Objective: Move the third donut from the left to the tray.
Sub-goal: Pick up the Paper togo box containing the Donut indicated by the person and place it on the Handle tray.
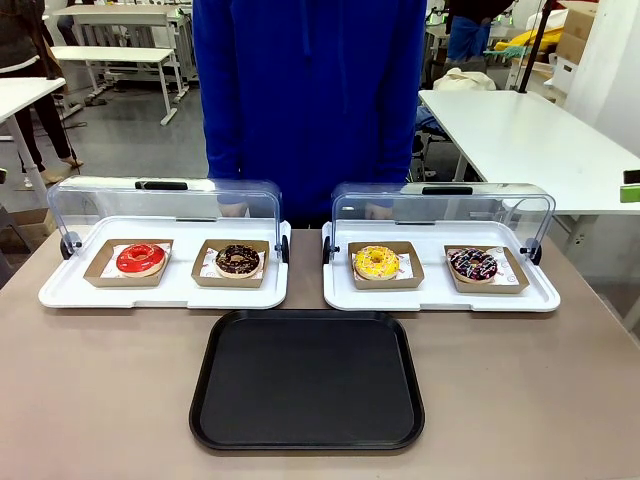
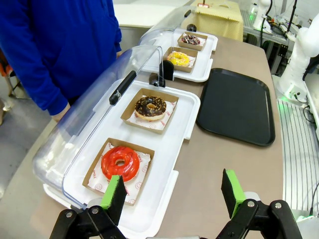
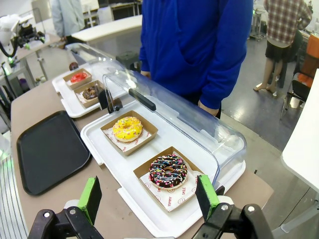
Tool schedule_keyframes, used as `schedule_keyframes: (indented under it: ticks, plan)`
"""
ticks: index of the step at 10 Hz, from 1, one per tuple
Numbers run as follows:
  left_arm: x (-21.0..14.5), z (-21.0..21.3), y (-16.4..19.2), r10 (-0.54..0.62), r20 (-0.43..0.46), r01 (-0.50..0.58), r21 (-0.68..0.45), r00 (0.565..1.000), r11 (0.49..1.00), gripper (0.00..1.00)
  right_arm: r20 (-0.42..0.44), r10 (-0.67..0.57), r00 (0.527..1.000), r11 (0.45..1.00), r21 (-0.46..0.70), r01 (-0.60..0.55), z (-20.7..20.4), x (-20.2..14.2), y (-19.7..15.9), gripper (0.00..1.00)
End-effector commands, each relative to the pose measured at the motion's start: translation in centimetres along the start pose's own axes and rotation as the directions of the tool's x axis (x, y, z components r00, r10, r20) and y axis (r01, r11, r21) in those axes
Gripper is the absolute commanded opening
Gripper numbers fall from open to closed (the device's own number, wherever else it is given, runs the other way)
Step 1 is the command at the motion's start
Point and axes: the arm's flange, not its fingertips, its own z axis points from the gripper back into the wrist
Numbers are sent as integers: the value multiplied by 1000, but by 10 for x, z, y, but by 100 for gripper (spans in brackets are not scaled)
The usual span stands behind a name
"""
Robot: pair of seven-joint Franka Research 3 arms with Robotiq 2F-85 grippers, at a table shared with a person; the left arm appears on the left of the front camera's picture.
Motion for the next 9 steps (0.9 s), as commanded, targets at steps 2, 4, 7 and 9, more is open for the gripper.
schedule_keyframes:
  ticks: [2, 4, 7, 9]
  plan:
    - [0, 0, 0, -7, 14, 7, -6, 1000, 1000, 100, 33, 26, 999, 1000, -5, -26, -3, 2, -4, 100]
    - [0, 0, 0, -7, 14, 7, -6, 1000, 1000, 100, 33, 26, 999, 1000, -5, -26, -3, 2, -4, 100]
    - [0, 0, 0, -7, 14, 7, -6, 1000, 1000, 100, 33, 26, 999, 1000, -5, -26, -3, 2, -4, 100]
    - [0, 0, 0, -7, 14, 7, -6, 1000, 1000, 100, 33, 26, 999, 1000, -5, -26, -3, 2, -4, 100]
